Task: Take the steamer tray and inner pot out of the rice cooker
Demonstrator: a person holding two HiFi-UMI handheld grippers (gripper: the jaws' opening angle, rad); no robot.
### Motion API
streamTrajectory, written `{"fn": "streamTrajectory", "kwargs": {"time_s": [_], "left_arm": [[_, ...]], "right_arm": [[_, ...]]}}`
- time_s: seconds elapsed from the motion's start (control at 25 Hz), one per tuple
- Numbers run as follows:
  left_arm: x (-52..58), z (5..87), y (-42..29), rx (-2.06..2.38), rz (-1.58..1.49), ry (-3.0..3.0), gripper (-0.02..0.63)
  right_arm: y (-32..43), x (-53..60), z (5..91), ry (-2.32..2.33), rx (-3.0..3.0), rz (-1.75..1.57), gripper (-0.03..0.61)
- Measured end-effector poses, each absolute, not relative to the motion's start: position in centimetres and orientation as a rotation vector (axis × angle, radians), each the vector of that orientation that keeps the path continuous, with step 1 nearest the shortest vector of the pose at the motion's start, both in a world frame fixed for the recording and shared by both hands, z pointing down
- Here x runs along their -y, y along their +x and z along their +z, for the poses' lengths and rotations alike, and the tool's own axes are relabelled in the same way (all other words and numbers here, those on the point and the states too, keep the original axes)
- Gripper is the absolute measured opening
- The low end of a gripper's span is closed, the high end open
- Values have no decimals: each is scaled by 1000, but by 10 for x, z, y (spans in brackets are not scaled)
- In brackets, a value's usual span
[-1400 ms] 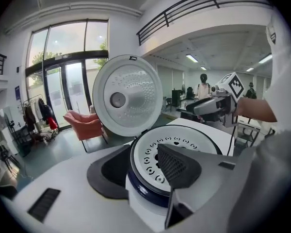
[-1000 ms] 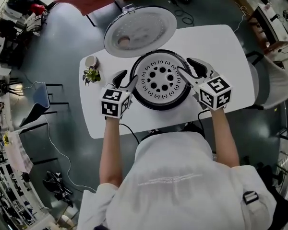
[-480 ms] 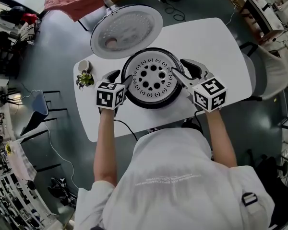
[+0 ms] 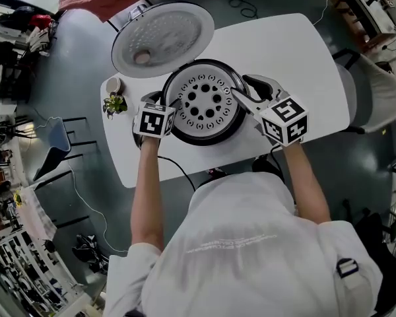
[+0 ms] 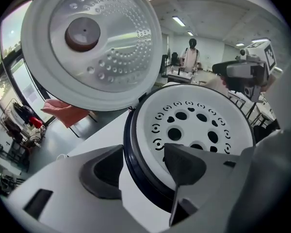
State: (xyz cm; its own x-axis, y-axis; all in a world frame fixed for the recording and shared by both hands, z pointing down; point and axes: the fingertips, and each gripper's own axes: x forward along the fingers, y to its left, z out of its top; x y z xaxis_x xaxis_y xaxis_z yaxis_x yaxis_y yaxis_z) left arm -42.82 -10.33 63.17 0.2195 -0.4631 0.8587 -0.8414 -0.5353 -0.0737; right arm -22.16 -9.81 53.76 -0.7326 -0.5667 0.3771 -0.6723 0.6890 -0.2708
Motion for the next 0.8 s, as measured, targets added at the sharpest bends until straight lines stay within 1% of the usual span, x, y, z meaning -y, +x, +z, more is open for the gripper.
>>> {"fn": "streamTrajectory", "kwargs": {"time_s": [0.12, 0.36, 0.8], "left_arm": [[103, 631, -427, 1223, 1272, 2085, 282], [103, 623, -434, 1301, 1438, 2101, 281], [96, 614, -436, 1296, 1360, 2110, 276]], "right_arm": [[-223, 100, 538, 963, 2646, 581, 206], [-231, 104, 533, 922, 2660, 553, 206], [-222, 106, 529, 945, 2665, 536, 206]]}}
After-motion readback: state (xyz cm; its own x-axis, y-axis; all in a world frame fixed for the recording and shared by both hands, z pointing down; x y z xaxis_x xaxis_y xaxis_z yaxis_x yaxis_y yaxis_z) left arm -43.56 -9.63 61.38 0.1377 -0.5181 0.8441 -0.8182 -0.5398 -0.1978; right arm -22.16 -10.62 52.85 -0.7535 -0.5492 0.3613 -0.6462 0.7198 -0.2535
